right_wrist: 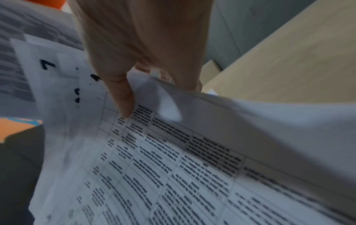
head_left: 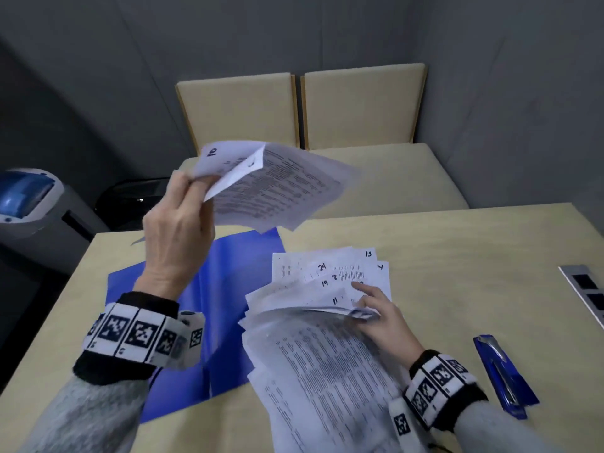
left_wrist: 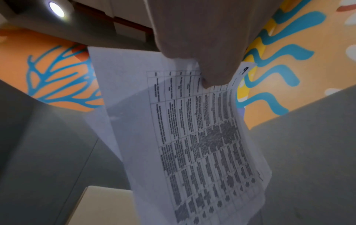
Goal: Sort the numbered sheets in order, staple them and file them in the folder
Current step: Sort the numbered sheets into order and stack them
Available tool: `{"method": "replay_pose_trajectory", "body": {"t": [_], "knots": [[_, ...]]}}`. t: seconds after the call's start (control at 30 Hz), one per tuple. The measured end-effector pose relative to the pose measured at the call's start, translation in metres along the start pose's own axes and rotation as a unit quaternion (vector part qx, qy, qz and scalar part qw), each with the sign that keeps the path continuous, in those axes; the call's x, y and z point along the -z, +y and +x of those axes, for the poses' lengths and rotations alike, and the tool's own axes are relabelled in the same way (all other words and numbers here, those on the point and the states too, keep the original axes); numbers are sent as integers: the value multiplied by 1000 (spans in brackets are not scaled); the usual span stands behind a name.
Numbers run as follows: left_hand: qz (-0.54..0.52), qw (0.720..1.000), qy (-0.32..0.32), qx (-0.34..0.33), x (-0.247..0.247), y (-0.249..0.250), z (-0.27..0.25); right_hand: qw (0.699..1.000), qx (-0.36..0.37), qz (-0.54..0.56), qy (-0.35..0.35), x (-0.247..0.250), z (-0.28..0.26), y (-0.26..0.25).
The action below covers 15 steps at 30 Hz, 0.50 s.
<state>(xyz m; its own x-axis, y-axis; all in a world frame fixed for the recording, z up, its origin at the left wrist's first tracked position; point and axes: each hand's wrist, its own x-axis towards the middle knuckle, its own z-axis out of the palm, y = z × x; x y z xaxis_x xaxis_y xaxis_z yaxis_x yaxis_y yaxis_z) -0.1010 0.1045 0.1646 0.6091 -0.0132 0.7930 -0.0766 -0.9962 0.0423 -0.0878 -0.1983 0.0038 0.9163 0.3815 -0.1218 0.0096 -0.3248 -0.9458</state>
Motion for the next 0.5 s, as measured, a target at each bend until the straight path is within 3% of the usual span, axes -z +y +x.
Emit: {"method": "replay_pose_trajectory", "body": {"t": [0.1,0.2,0.27,0.37,0.5], "knots": [[-40,998,42,-32,9,7,15,994,113,-5,10,16,-14,-34],[-138,989,4,-43,14,19,33,988,144,-7,57,19,-25,-65],[-229,970,-74,-44,12,26,45,984,153,-34,85,20,-32,-89],[-311,925,-220,16,8,36,56,969,183,-120,114,26,-37,-119],[-425,820,-382,27,-11,42,52,963,166,-176,120,35,-33,-131]]}}
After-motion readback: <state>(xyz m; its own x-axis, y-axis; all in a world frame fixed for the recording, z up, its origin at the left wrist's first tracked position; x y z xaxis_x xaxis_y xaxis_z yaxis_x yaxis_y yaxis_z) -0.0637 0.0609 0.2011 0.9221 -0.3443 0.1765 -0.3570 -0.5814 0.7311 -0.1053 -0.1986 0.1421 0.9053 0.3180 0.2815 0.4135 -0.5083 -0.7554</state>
